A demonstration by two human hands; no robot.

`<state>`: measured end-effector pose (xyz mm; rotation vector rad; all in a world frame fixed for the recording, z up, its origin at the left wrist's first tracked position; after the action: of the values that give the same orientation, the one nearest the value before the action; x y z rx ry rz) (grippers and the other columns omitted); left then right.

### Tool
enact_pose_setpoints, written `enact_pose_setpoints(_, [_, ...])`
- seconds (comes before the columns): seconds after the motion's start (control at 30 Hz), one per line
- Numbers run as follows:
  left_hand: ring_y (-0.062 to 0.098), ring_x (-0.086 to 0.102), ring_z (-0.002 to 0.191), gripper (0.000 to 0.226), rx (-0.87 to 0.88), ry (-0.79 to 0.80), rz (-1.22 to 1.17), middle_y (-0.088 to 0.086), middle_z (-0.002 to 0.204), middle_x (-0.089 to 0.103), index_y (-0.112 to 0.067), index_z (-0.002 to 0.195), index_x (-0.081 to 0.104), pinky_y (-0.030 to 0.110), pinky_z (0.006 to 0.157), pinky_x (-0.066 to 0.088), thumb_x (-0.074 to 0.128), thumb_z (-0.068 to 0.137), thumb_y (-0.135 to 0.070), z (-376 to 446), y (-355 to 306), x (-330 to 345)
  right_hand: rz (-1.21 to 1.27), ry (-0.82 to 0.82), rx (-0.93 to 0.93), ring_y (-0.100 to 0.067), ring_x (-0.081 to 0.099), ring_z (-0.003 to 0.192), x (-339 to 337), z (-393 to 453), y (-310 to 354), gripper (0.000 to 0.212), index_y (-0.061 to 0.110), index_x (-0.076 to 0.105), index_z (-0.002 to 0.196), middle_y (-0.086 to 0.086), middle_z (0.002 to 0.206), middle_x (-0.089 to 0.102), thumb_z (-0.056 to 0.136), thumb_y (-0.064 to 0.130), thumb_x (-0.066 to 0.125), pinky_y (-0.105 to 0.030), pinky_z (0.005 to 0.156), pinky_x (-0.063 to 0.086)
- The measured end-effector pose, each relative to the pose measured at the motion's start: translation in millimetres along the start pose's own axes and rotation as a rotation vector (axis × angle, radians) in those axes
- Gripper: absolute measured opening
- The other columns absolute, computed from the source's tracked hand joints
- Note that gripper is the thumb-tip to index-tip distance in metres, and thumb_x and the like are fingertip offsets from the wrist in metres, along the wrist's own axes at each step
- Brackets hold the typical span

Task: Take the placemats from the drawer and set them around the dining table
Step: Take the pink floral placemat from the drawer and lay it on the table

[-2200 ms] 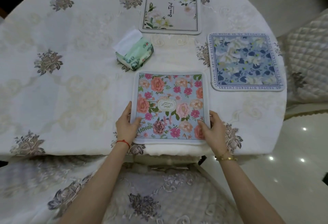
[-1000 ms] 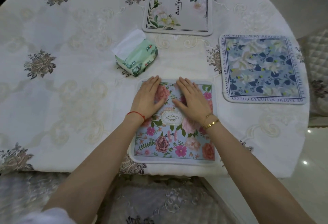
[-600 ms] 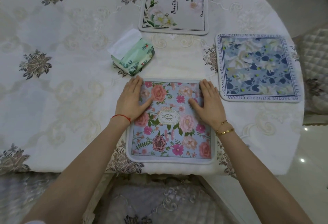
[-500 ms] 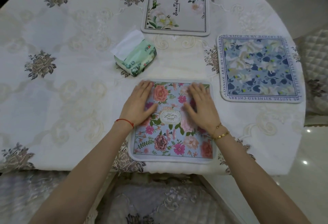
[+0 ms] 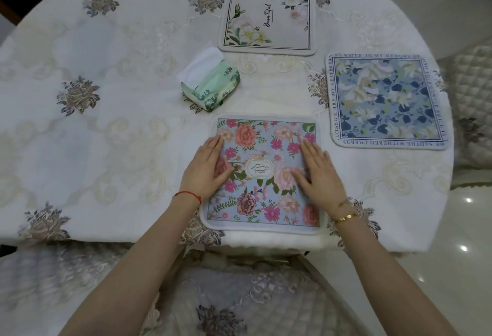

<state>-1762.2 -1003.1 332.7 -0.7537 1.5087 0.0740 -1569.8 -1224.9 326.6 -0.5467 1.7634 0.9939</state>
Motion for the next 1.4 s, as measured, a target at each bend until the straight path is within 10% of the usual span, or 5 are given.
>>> enact_pose_setpoints(1.4, [0.009, -0.003, 0.146, 0.081, -0.054, 0.094, 0.004, -0.004, 0.16, 0.0, -0.017, 0.153, 0.005, 0.031, 0.121, 0.002, 0.036, 0.091, -0.059, -122.4, -28.3, 24.3, 0.054, 0.006, 0.007, -0.006, -0.005, 0.148, 27.5, -127.3, 26.1, 0.063, 0.022, 0.009, 0.155, 0.006, 0.162, 0.007, 0.101, 0.05, 0.029, -0.037, 0.123, 0.006])
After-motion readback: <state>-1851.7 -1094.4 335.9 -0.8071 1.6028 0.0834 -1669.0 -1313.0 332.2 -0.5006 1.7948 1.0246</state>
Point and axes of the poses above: each hand's wrist, its own z-axis towards the middle knuckle, its own x-axis out of the palm, y = z × x, the point moved 4 cm from there along z, towards the middle knuckle
